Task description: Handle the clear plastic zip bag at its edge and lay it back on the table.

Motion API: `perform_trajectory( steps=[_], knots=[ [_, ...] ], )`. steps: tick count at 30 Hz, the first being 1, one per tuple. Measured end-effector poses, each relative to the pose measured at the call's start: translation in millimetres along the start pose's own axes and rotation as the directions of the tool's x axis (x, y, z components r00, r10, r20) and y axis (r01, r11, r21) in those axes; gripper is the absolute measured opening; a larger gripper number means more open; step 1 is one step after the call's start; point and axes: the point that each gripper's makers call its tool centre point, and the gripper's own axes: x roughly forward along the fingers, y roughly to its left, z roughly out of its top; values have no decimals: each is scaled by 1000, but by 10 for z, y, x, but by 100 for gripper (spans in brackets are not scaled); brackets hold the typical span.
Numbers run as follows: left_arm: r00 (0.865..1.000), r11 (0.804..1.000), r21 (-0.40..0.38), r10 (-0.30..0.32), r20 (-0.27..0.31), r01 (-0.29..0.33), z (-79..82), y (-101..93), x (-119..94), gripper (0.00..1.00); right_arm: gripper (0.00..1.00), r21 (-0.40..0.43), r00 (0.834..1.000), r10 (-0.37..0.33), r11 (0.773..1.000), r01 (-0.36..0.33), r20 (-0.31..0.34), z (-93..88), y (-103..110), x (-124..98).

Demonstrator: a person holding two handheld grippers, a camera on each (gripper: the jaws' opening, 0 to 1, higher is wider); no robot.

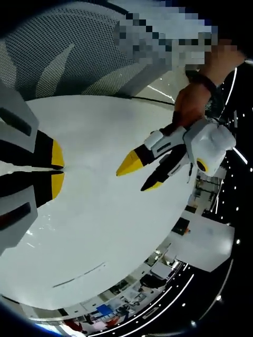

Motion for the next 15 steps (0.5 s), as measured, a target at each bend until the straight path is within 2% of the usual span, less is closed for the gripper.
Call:
perform_trajectory(
  steps=[3, 5, 8, 11, 12, 14, 15],
  knots=[
    [1000, 998, 56, -10, 6, 10, 0, 6, 41, 48, 0, -20, 1000, 16, 1000, -16, -3, 22, 8, -12],
    [1000, 994, 105, -27, -12, 28, -12, -56, 58, 48, 0, -27, 999, 32, 999, -32, -2, 29, 3, -11],
    [999, 992, 125, -34, -7, 34, -24, -65, 76, 48, 0, -38, 999, 49, 998, -49, -3, 39, -1, -33],
    [999, 981, 190, -40, -14, 42, -3, -155, 62, 47, 0, -51, 997, 73, 996, -73, -6, 54, 1, -55],
    [999, 981, 190, -43, -14, 45, -4, -166, 62, 47, 0, -55, 997, 78, 995, -78, -6, 57, -1, -59],
    [998, 965, 257, -53, -16, 56, 14, -222, 55, 46, 0, -67, 996, 87, 994, -88, -11, 64, 8, -67],
    [998, 957, 284, -58, -13, 59, 9, -177, 69, 45, 0, -71, 995, 96, 993, -96, -10, 69, 3, -69]
  ],
)
